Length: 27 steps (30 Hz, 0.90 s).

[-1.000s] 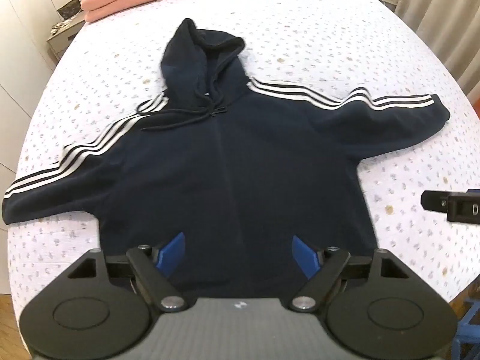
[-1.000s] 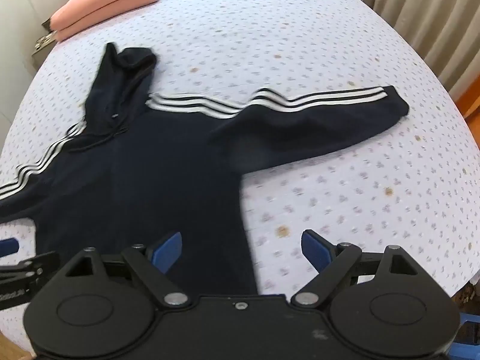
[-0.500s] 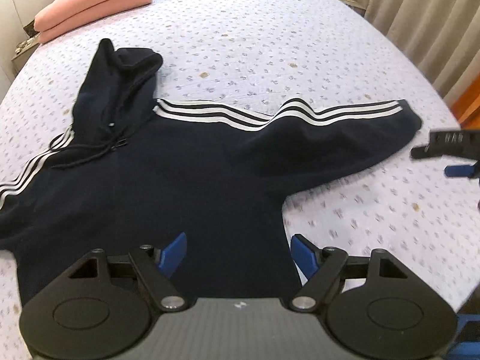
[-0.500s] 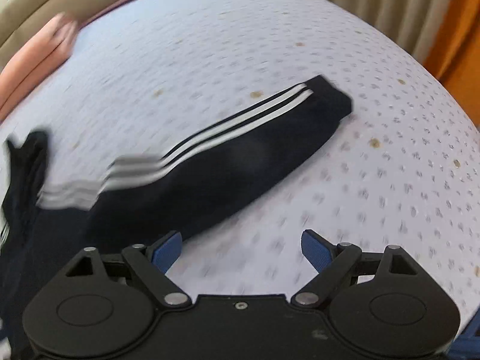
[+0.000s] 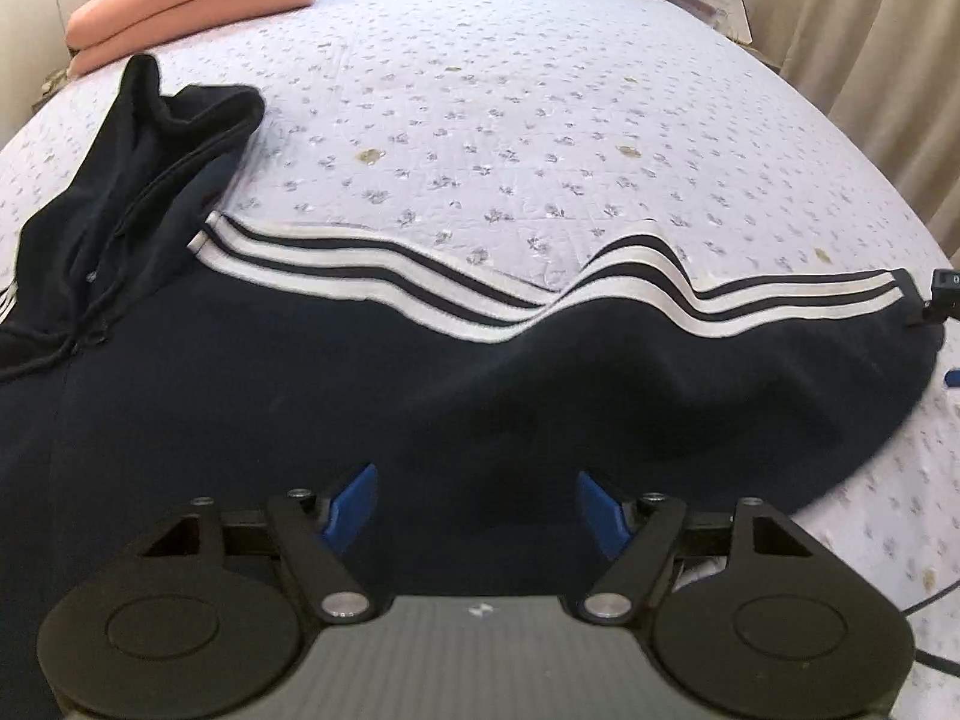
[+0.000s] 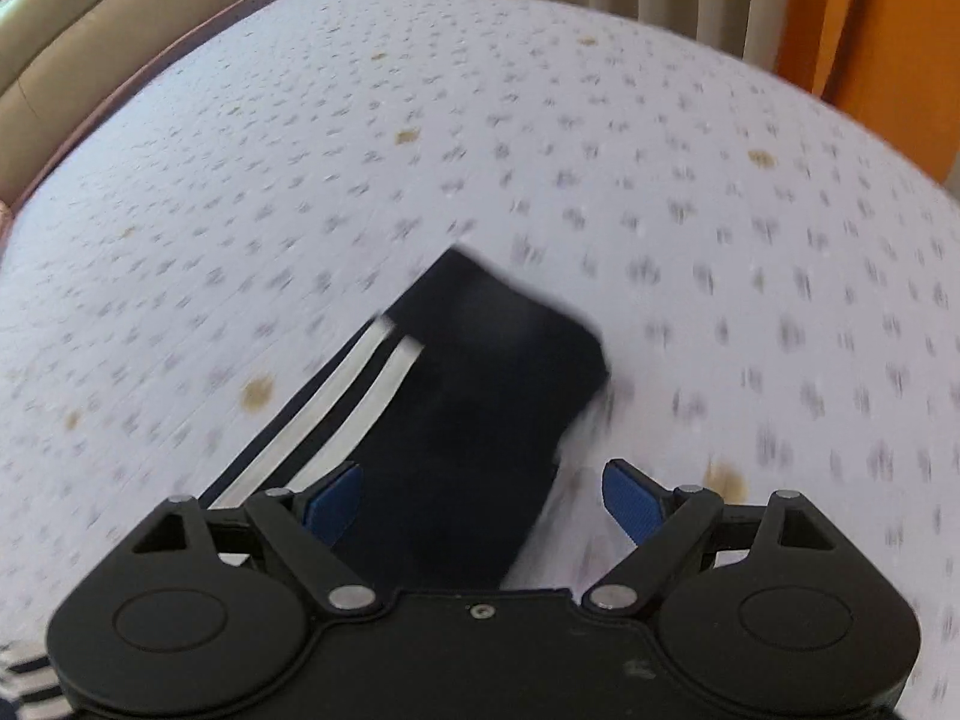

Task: Fold large clothes
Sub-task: 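Grasp a hoodie sleeve cuff with the right gripper and fold it across the body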

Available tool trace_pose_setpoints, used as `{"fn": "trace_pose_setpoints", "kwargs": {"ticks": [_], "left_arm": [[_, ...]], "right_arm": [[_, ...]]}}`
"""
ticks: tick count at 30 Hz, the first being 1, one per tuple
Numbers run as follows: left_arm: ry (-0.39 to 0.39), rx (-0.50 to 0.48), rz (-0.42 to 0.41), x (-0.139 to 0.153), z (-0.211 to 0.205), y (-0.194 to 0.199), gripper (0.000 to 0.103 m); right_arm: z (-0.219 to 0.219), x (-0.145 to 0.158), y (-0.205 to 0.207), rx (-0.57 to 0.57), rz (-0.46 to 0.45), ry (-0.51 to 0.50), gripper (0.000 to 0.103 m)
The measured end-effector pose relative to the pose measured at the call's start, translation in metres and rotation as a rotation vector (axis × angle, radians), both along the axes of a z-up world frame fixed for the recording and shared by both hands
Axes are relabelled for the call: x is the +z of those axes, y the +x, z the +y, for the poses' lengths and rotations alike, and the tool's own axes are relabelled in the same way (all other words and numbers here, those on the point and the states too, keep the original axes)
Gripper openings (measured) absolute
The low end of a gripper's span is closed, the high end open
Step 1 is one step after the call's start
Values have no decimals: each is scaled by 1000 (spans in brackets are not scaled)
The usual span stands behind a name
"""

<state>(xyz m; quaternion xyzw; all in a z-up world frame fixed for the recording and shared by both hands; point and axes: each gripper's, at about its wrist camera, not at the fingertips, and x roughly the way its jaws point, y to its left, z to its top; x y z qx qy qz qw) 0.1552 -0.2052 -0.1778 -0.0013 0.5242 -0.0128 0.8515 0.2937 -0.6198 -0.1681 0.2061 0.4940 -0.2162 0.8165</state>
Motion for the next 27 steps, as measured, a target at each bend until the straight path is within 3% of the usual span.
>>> {"fn": "trace_pose_setpoints", "kwargs": {"ticks": [4,5,7,9,12,14,18,21,22,24,26,27], "left_arm": [[-25,-7,-27,8,-10,21,74],[-13,-2,-37,6,-6,26,74],[-2,4,-55,5,-2,32,74],[28,11,-69,0,0,38,74],[28,6,-72,-4,-6,44,74],[4,-4,-86,-2,-14,49,73],[-29,-36,-125,-1,-35,53,73],[-56,-76,-96,-17,-52,61,76],[-26,-96,-69,-29,-60,66,82],[71,-159,-147,-38,-77,62,85],[76,-172,-156,-36,-77,62,82],[51,-169,-153,-31,-73,61,75]], "right_arm": [[-14,-14,21,-56,-27,-2,103],[-11,-11,25,-45,-48,-19,96],[-5,-7,29,-24,-69,-35,71],[6,-3,37,33,-65,-51,21],[12,13,33,85,-114,-49,20],[15,36,22,83,-157,-102,19],[10,85,-28,29,-252,-194,18],[12,76,-45,47,-208,-225,19],[12,64,-46,74,-184,-241,19],[13,43,-46,93,-146,-227,19],[19,31,-40,107,-147,-211,19],[23,28,-46,119,-160,-212,19]]}}
